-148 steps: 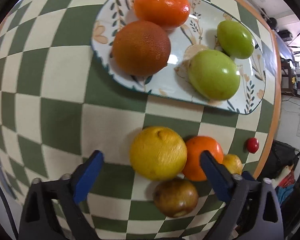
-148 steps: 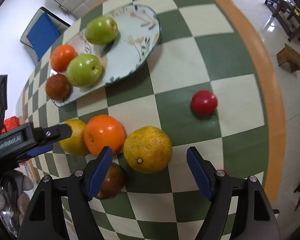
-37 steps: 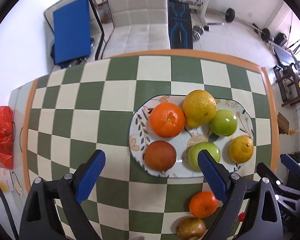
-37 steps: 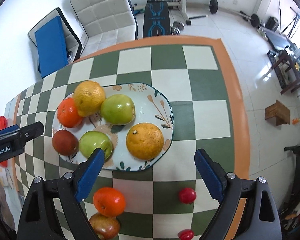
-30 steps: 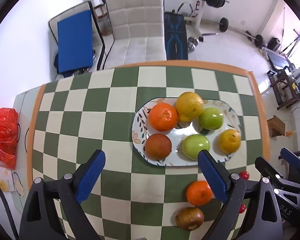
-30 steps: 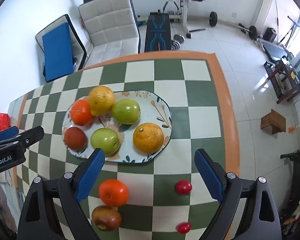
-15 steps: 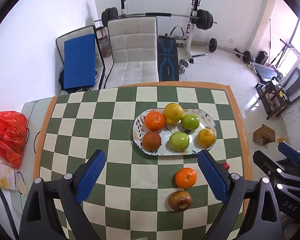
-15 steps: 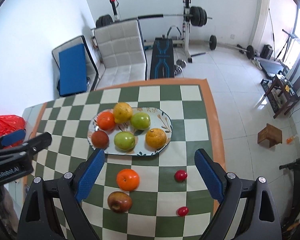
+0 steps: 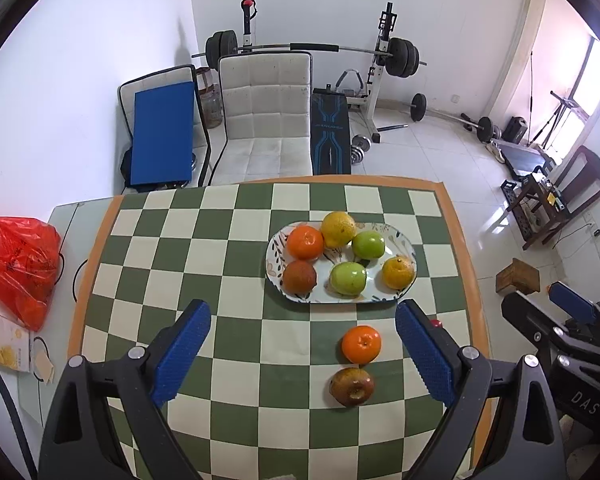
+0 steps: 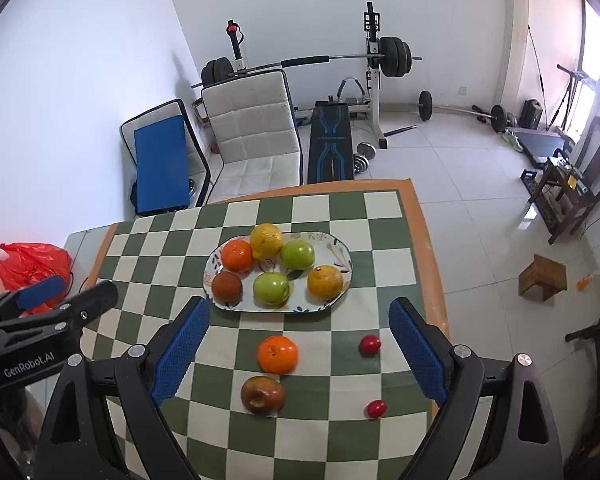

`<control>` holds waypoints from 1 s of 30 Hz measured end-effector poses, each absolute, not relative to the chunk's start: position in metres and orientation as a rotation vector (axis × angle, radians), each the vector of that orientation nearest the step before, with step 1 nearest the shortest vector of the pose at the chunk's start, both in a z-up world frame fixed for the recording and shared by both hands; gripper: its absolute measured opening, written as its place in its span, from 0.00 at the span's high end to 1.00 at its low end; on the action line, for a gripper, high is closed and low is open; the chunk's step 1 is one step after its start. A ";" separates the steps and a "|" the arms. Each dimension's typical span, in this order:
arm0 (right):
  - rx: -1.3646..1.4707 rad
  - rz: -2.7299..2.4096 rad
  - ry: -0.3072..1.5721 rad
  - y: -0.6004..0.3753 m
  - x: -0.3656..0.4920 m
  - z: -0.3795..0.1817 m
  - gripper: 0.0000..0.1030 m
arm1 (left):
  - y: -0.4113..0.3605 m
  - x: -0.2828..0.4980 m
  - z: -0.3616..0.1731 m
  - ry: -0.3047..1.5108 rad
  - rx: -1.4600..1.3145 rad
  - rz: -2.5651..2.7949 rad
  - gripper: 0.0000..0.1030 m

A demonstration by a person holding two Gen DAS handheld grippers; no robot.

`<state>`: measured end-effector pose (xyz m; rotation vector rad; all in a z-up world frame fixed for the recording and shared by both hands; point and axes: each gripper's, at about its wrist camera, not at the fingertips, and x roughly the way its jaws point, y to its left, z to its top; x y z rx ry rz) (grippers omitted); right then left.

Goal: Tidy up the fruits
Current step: 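Open both tools and lift them back from the plate, then grasp the orange with the right tool while the left tool grasps the brown apple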

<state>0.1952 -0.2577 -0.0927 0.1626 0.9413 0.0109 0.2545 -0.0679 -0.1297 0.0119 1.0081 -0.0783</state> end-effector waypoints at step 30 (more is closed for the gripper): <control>0.272 0.130 1.547 -0.213 0.298 -0.390 0.37 | -0.036 0.298 -0.372 1.573 0.055 0.169 0.01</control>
